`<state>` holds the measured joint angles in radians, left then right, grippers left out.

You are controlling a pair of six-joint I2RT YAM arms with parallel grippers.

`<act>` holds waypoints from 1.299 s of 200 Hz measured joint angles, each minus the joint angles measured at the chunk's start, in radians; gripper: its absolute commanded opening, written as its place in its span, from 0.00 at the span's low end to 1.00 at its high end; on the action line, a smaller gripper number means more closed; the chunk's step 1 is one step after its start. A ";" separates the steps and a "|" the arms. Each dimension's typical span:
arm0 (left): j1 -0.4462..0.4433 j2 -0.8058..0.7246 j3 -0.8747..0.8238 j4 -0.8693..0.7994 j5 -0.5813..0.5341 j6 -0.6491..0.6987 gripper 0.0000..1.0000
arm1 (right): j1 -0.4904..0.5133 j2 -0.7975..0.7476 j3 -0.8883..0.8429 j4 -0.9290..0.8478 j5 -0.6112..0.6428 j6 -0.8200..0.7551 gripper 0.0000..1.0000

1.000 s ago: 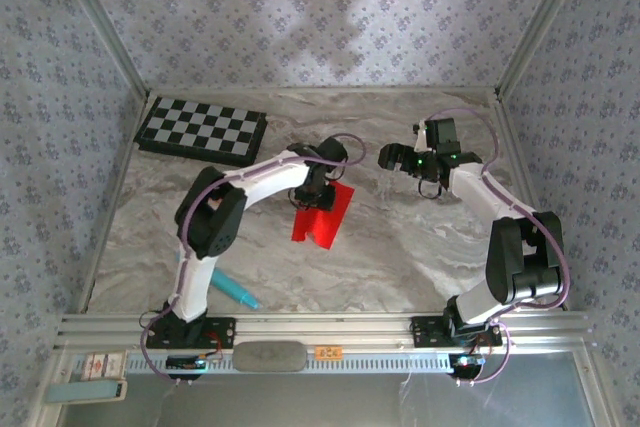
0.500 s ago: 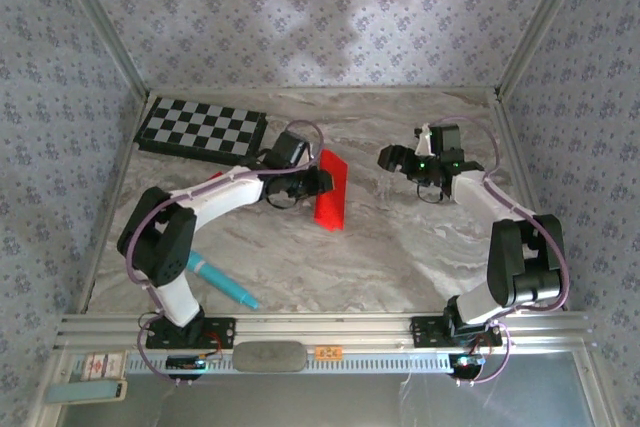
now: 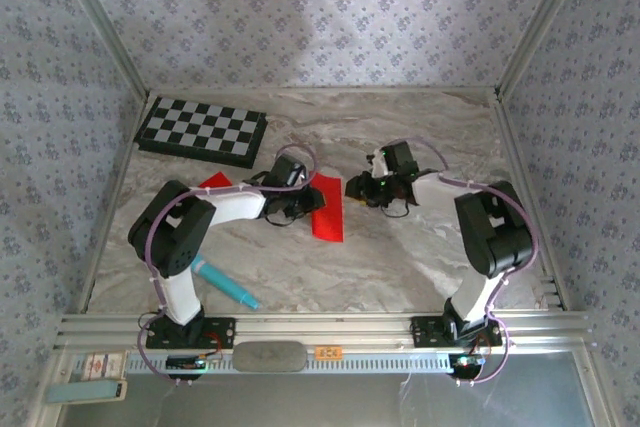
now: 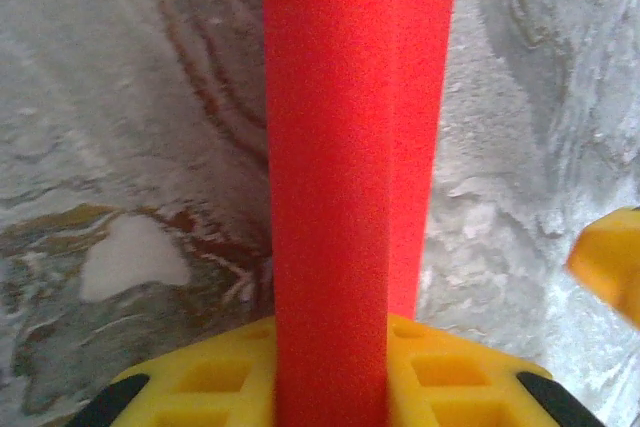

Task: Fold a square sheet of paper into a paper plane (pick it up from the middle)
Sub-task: First fold the square sheet of paper in half at the center of the table.

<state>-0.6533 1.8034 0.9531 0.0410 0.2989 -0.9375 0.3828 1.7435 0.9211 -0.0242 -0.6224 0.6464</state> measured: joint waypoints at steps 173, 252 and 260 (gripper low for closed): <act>0.003 -0.006 0.031 -0.118 -0.082 0.041 0.54 | 0.106 0.196 0.178 -0.175 0.060 0.008 0.12; 0.002 -0.013 0.095 -0.282 -0.111 0.073 0.70 | 0.109 0.200 0.191 -0.183 0.054 0.012 0.16; 0.002 0.000 0.113 -0.302 -0.110 0.074 0.69 | 0.110 0.200 0.191 -0.182 0.050 0.013 0.17</act>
<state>-0.6510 1.8034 1.0657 -0.2607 0.1886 -0.8635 0.4931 1.9430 1.1118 -0.2058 -0.5724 0.6594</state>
